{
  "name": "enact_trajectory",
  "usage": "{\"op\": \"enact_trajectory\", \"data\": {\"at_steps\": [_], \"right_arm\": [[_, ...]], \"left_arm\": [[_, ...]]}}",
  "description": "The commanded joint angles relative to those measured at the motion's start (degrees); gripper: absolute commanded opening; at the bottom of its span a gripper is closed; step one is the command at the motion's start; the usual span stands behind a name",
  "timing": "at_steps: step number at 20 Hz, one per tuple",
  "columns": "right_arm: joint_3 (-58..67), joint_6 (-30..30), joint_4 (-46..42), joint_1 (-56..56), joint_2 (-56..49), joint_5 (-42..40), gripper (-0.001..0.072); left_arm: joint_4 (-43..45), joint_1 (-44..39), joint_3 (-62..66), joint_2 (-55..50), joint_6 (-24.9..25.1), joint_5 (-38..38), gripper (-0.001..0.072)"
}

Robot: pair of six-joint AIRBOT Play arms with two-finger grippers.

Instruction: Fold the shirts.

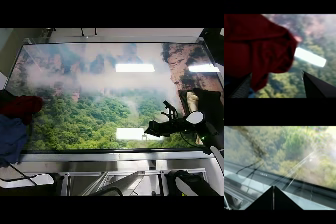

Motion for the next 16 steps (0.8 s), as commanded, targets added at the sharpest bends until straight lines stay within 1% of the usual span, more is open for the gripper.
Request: {"op": "enact_trajectory", "data": {"at_steps": [1, 6, 7, 8, 9, 11, 14, 16], "right_arm": [[-0.02, 0.00, 0.00, 0.04, 0.04, -0.04, 0.0020], [-0.02, 0.00, 0.00, 0.04, 0.04, -0.04, 0.0020], [-0.02, 0.02, 0.00, 0.04, 0.04, -0.04, 0.0019], [-0.02, 0.02, 0.00, 0.04, 0.04, -0.07, 0.0020], [-0.02, 0.00, 0.00, 0.04, 0.04, -0.04, 0.0020], [-0.02, 0.00, 0.00, 0.04, 0.04, -0.04, 0.0020], [-0.02, 0.02, 0.00, 0.04, 0.04, -0.07, 0.0020], [-0.02, 0.00, 0.00, 0.04, 0.04, -0.04, 0.0020]], "left_arm": [[4.57, 0.48, 2.32, -10.05, 0.35, 0.85, 0.0681], [4.22, 0.37, 2.34, -17.66, 0.24, 0.90, 0.0678], [3.76, 0.09, 2.34, -18.25, 0.22, 0.90, 0.0516], [3.78, -0.26, 2.58, -18.47, -0.13, 0.79, 0.0236], [3.63, -0.85, 3.21, -18.43, -0.35, 0.24, 0.0014], [-0.81, -2.16, 6.51, -17.25, -0.28, -3.26, 0.0015], [-12.59, -5.55, 14.99, -12.63, -0.07, -10.14, 0.0015], [-19.71, -9.33, 21.05, -8.17, -0.11, -12.87, 0.0016]]}}
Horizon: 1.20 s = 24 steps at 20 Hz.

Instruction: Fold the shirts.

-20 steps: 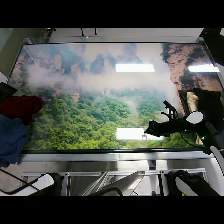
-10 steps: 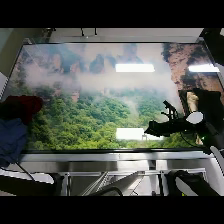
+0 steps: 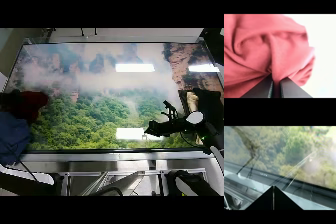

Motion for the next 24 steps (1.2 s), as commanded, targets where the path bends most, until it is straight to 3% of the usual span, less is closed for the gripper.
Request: {"op": "enact_trajectory", "data": {"at_steps": [1, 3, 7, 15, 16, 17, 18, 19, 24], "right_arm": [[-0.02, 0.00, 0.02, 0.04, 0.04, 0.04, 0.0020], [-0.02, 0.00, 0.02, 0.04, 0.04, 0.04, 0.0020], [-0.02, -0.13, 0.02, 0.04, 0.04, 0.07, 0.0019], [0.00, -0.15, 0.00, 0.02, 0.02, 1.31, 0.0029], [0.07, -0.15, -0.02, 0.00, 0.02, 1.36, 0.0055], [0.37, -0.17, 0.00, -0.09, 0.04, 1.38, 0.0244], [1.25, -1.25, 0.02, -0.09, 0.04, 1.38, 0.0448], [2.69, -3.28, 0.00, -0.09, 0.02, 1.29, 0.0478], [13.55, -8.66, -0.15, -2.05, -6.27, 0.70, 0.0479]], "left_arm": [[-14.23, -5.95, 9.51, 6.67, 0.00, -6.23, 0.0015], [-18.93, -12.04, 13.51, 11.76, -0.04, -8.13, 0.0015], [-19.08, -27.15, 10.58, 20.76, -0.26, -9.57, 0.0016], [-4.79, -53.35, -14.25, 25.03, -2.60, -6.58, 0.0027], [-4.59, -54.42, -14.78, 24.11, -2.67, -6.78, 0.0392], [-4.57, -54.66, -14.36, 23.12, -4.72, -7.02, 0.0697], [-4.11, -54.31, -13.27, 22.43, -6.01, -7.89, 0.0700], [-3.21, -53.33, -11.56, 21.84, -6.29, -9.73, 0.0700], [1.27, -42.42, -12.04, 22.62, -7.63, -11.72, 0.0700]]}}
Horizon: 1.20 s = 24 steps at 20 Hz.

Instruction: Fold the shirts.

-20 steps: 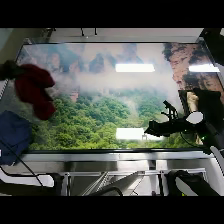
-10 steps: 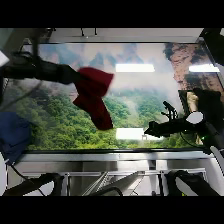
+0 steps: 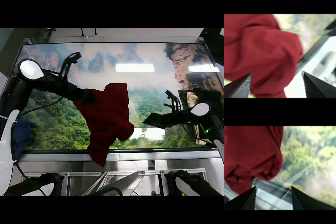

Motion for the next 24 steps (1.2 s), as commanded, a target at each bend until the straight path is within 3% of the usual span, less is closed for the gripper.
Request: {"op": "enact_trajectory", "data": {"at_steps": [1, 5, 8, 11, 15, 17, 18, 21, 22, 23, 24], "right_arm": [[5.62, -3.32, -0.02, -0.87, -6.32, -0.68, 0.0479], [5.62, -6.47, 4.31, -0.83, -17.55, -1.53, 0.0479], [5.62, -11.50, 11.19, 0.66, -24.48, -1.95, 0.0479], [5.62, -12.35, 11.69, 4.70, -30.08, -5.44, 0.0478], [5.64, -15.52, 16.72, 9.25, -33.86, -10.16, 0.0477], [5.66, -17.44, 19.30, 10.36, -33.97, -13.66, 0.0477], [5.70, -18.32, 20.52, 10.43, -33.97, -15.43, 0.0477], [6.01, -18.73, 22.23, 10.43, -33.97, -19.52, 0.0474], [6.08, -18.73, 22.21, 10.43, -33.97, -19.80, 0.0395], [6.10, -18.73, 22.16, 10.43, -33.97, -19.76, 0.0247], [6.10, -18.73, 22.18, 10.43, -33.97, -19.58, 0.0216]], "left_arm": [[2.78, 7.82, -3.82, 0.20, -1.09, -0.11, 0.0700], [2.69, 18.60, -13.51, -3.06, -0.92, 5.38, 0.0700], [-3.50, 23.93, -18.01, -8.48, 3.58, 9.22, 0.0699], [-9.92, 24.09, -18.60, -15.26, 8.39, 11.34, 0.0699], [-10.23, 19.45, -12.57, -24.20, 9.05, 11.54, 0.0690], [-10.19, 17.16, -8.44, -27.76, 9.05, 11.41, 0.0399], [-10.16, 16.02, -6.32, -29.38, 8.98, 11.45, 0.0347], [-9.90, 13.60, -1.60, -33.09, 7.39, 11.02, 0.0345], [-9.25, 13.14, -0.46, -34.14, 6.34, 10.32, 0.0344], [-8.11, 12.85, 0.22, -34.80, 4.81, 9.53, 0.0344], [-6.67, 12.83, 0.74, -35.23, 3.34, 8.52, 0.0274]]}}
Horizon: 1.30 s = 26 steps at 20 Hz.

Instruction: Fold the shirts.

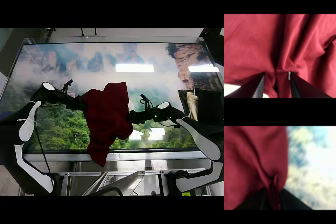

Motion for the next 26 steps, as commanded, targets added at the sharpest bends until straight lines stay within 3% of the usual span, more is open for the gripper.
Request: {"op": "enact_trajectory", "data": {"at_steps": [1, 2, 3, 8, 13, 17, 22, 26], "right_arm": [[0.13, -0.61, 1.22, 0.24, -0.13, -1.66, 0.0215], [0.13, -0.61, 1.22, 0.24, -0.13, -1.16, 0.0185], [0.13, -0.61, 1.22, 0.24, -0.13, -0.22, 0.0023], [0.15, -0.61, 1.20, 0.11, 1.79, 1.75, 0.0019], [4.28, -0.61, 1.25, -1.60, 11.93, 2.45, 0.0019], [13.77, -1.92, 2.62, -1.88, 23.37, 5.31, 0.0019], [27.26, -2.32, 1.62, -1.88, 35.71, 9.18, 0.0019], [39.45, -2.67, -1.01, -1.90, 39.50, 11.74, 0.0019]], "left_arm": [[4.63, -1.09, 3.21, -2.82, -3.21, -2.97, 0.0008], [5.35, -0.85, 3.23, -2.60, -3.23, -3.82, 0.0015], [5.60, -0.33, 3.23, -2.36, -3.23, -4.76, 0.0015], [5.68, 2.08, 3.23, 4.00, -3.21, -5.55, 0.0014], [5.53, 4.74, 3.23, 15.80, -3.02, -8.09, 0.0014], [5.25, 3.82, 3.23, 26.93, -3.02, -10.80, 0.0014], [-8.02, 3.52, 3.26, 45.09, -3.04, -12.11, 0.0014], [-8.83, 0.28, 10.14, 58.69, -3.28, -11.98, 0.0014]]}}
